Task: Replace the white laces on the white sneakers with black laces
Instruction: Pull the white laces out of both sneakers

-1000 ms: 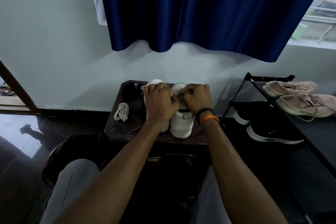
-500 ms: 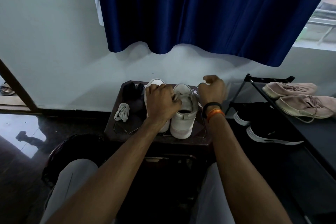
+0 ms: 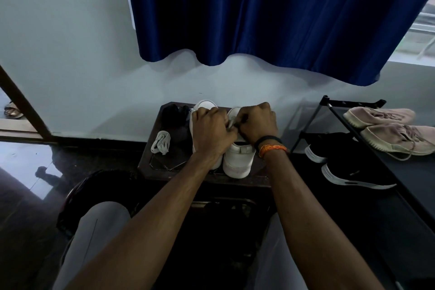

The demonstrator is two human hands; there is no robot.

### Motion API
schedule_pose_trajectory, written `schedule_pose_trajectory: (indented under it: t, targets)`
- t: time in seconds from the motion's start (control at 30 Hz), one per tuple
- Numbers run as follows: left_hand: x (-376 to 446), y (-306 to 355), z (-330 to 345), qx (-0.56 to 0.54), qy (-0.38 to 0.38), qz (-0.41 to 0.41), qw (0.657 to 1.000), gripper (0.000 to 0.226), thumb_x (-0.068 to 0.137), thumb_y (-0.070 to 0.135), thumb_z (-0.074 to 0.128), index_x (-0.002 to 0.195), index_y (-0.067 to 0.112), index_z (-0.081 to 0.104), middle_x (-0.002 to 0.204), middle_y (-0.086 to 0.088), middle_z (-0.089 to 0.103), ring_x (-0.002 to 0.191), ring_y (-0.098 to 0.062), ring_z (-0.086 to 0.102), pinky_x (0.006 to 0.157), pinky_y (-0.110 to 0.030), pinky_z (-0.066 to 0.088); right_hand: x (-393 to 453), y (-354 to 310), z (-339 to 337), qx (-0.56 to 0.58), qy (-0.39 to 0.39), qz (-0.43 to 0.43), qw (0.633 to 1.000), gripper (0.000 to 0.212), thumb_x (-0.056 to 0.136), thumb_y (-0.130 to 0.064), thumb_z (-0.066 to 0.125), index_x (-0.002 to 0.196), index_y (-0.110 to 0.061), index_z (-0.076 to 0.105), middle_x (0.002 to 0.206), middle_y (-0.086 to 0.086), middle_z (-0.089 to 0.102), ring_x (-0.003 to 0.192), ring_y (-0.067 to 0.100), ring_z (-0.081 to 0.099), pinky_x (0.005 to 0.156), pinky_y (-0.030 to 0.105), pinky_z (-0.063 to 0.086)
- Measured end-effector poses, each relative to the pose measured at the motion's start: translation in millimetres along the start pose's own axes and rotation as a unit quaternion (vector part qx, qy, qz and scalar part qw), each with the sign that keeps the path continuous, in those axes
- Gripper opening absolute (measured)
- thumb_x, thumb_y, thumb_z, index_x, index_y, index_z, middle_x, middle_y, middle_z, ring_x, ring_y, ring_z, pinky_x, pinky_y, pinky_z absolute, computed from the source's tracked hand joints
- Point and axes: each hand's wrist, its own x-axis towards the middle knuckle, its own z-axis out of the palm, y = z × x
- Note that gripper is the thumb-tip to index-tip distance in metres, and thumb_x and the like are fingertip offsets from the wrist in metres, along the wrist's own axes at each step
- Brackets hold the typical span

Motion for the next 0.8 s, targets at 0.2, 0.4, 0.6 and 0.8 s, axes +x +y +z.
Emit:
schedule_pose_trajectory:
  t: [0.2,0.4,0.6,0.8]
  targets:
    - [-0.7,-0.4,0.7,-0.004,-0.001,0.0,1.0,0.019,0.07,0.036,0.059,0.069,0.02,0.047,0.075,0.002,0.062,0.09,-0.029,0.052,0.086,-0.041,0.036,1.7,4.5,10.4,0.042,0.051,0.041,0.997,0.016,0.083,-0.018,0.068,0.093,-0.025,0.079,0.102,0.016,0.066,0.106,0.033,0.055,0.083,0.033,0.051]
    - [-0.8,-2.0,2.7,0.008,0.0,0.004,1.0,0.023,0.074,0.037,0.064,0.071,0.022,0.046,0.075,0.003,0.062,0.09,-0.028,0.052,0.087,-0.042,0.038,4.0,18.8,-19.5,0.177,0.222,0.236,0.929,0.023,0.083,-0.01,0.057,0.093,-0.012,0.077,0.095,0.014,0.075,0.094,0.036,0.067,0.078,0.031,0.051]
    - [-1.0,-1.6,3.5,0.011,0.005,0.003,1.0,0.021,0.071,0.037,0.062,0.069,0.021,0.048,0.072,0.004,0.061,0.088,-0.027,0.051,0.086,-0.042,0.039,1.6,21.2,-18.8,0.188,0.107,0.138,0.966,0.03,0.078,-0.016,0.07,0.107,-0.017,0.078,0.107,0.002,0.075,0.099,0.022,0.069,0.085,0.023,0.049]
    - [-1.5,0.4,1.5,0.003,-0.009,-0.005,1.0,0.019,0.07,0.037,0.056,0.072,0.018,0.055,0.074,0.004,0.062,0.089,-0.027,0.051,0.087,-0.043,0.04,-2.7,5.0,-1.7,0.066,-0.014,0.017,0.998,0.021,0.073,-0.033,0.071,0.092,-0.028,0.081,0.098,0.0,0.075,0.105,0.029,0.062,0.089,0.042,0.055]
